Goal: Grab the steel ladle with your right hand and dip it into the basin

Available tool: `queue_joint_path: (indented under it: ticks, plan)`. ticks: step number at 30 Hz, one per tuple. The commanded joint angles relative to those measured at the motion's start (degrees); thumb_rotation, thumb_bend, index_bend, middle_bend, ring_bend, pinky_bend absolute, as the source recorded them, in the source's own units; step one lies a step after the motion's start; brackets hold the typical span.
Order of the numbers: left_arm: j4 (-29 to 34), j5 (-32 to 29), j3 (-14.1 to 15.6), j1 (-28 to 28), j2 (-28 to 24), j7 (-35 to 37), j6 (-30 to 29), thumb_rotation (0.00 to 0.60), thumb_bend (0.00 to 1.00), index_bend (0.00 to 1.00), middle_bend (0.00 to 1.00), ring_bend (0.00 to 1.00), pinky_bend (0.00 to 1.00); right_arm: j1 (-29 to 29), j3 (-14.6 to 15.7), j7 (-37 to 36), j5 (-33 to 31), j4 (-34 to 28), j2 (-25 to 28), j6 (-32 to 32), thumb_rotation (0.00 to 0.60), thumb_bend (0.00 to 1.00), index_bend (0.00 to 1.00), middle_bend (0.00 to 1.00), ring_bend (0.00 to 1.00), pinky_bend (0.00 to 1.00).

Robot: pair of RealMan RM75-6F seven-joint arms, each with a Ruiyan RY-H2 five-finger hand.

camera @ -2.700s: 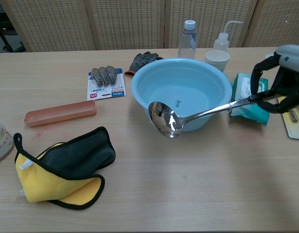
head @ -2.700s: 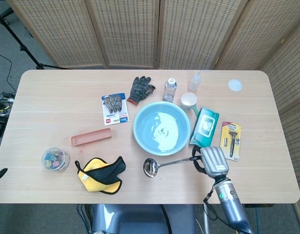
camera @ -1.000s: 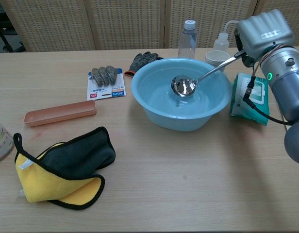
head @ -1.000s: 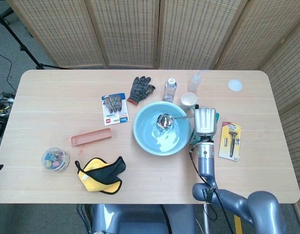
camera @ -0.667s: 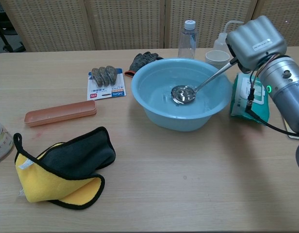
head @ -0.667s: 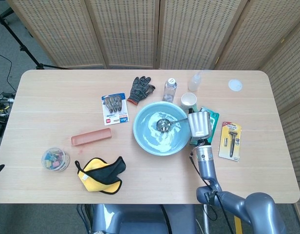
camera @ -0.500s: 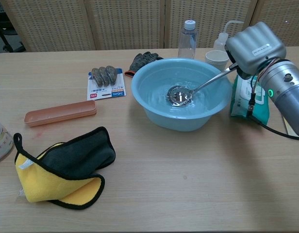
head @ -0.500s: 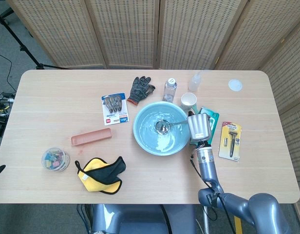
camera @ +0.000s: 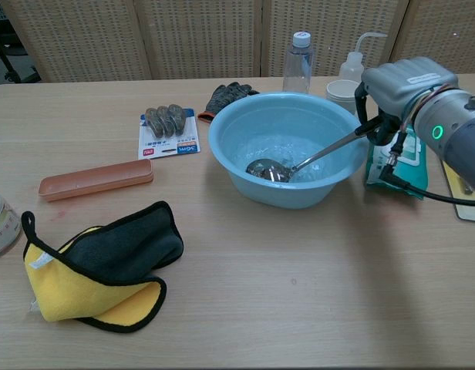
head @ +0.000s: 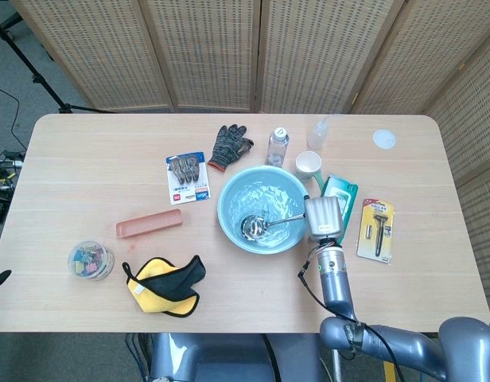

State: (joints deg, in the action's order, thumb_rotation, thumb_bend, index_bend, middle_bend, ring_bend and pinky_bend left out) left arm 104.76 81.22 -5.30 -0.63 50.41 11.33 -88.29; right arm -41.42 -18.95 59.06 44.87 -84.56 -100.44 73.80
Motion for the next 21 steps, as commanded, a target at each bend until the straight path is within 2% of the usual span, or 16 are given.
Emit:
queue_joint_path:
  ticks: [1,21]
  plan:
    - [0.0,0.0,0.0,0.0,0.0,0.0,0.1,0.6,0.0,0.0,0.0,0.0,0.0,-0.2,-3.7,0.8,-4.6,-5.0,2.1,0.6,0.6,1.0,0.9,1.0,0.95,1.0]
    - [0.0,0.0,0.1,-0.2,0.0,-0.1,0.4,0.6,0.0,0.0,0.0,0.0,0.0,-3.1,-11.1,-0.6,-13.9,-16.8,7.1,4.8,0.6,1.0,0.9,1.0,0.95,1.0]
